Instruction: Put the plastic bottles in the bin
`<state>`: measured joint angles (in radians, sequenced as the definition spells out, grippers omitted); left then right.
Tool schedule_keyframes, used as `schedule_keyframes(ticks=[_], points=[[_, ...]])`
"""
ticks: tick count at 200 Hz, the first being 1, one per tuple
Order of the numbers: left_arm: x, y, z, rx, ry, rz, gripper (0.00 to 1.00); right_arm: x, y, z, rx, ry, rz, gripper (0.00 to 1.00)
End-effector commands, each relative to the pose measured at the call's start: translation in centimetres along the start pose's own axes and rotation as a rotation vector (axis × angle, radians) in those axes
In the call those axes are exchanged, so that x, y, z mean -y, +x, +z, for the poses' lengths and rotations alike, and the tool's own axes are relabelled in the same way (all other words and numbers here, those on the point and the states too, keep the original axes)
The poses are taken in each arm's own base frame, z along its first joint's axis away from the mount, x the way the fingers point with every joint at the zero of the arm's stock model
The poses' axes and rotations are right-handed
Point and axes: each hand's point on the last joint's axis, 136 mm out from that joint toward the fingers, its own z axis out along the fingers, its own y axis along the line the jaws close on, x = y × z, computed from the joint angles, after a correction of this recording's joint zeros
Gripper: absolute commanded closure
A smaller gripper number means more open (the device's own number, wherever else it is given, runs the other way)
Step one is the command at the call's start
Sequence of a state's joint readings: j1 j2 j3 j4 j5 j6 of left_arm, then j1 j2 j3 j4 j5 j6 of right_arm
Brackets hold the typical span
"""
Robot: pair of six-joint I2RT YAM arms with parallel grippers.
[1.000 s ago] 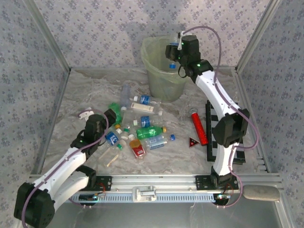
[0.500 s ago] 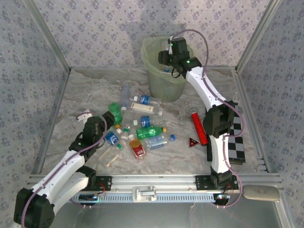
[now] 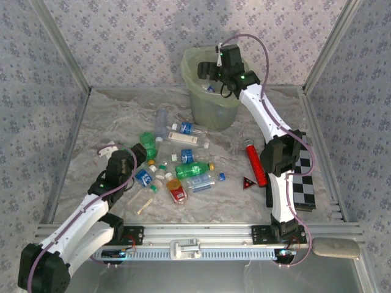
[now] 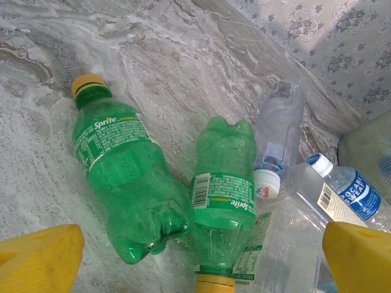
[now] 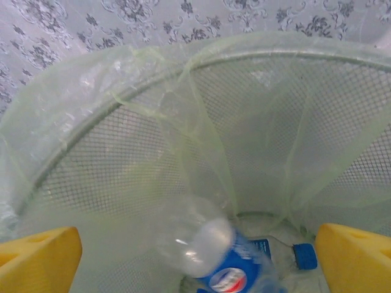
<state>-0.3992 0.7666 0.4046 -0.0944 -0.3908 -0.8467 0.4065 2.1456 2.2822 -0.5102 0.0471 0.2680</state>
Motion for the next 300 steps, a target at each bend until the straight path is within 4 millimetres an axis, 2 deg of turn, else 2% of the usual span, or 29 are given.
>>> schedule_keyframes(ticks=[1, 35, 74, 93, 120, 145, 189, 223, 234, 236, 242, 272, 300], points=[[-0.5, -0.4, -0.1, 0.021, -0.019, 0.008, 0.0, -1.0, -1.3, -1.5, 0.02, -0.023, -0.019, 0.0], [-0.8, -0.3, 0.0, 0.024, -0.034, -0.003, 0.0, -2.4, -3.1, -4.1, 0.068, -0.064, -0.03, 0.0], [-2.0, -0.6, 0.4, 0.025, -0.068, -0.055, 0.0, -4.4, -5.4, -8.9, 0.172, -0.116, -0.072, 0.0], [-2.6, -1.0, 0.6, 0.028, -0.085, -0.079, 0.0, -4.9, -5.7, -11.2, 0.212, -0.133, -0.087, 0.0], [-3.4, -1.9, 0.9, 0.038, -0.106, -0.116, 0.0, -5.0, -4.8, -14.0, 0.251, -0.161, -0.097, 0.0], [-4.1, -2.3, 1.4, 0.044, -0.126, -0.151, 0.0, -4.7, -2.7, -15.8, 0.251, -0.183, -0.105, 0.0], [-4.7, -2.3, 3.0, 0.012, -0.149, -0.19, 0.0, -3.3, 2.3, -17.1, 0.189, -0.182, -0.108, 0.0], [-4.0, -2.2, 4.7, -0.054, -0.142, -0.195, 0.0, -1.6, 6.3, -17.3, 0.161, -0.157, -0.053, 0.0], [-3.7, -2.2, 5.2, -0.075, -0.139, -0.195, 0.0, -1.1, 6.9, -17.6, 0.16, -0.143, -0.039, 0.0], [-3.6, -2.1, 5.3, -0.079, -0.138, -0.195, 0.0, -0.8, 8.0, -17.3, 0.138, -0.133, -0.038, 0.0], [-3.5, -2.0, 5.5, -0.089, -0.136, -0.195, 0.0, -0.2, 9.1, -17.1, 0.121, -0.113, -0.028, 0.0], [-3.2, -1.5, 6.6, -0.12, -0.138, -0.215, 0.0, 1.7, 12.2, -16.9, 0.083, -0.055, 0.023, 0.0], [-3.3, -0.6, 7.5, -0.158, -0.151, -0.23, 0.0, 2.7, 14.8, -16.3, 0.031, -0.036, 0.067, 0.0]])
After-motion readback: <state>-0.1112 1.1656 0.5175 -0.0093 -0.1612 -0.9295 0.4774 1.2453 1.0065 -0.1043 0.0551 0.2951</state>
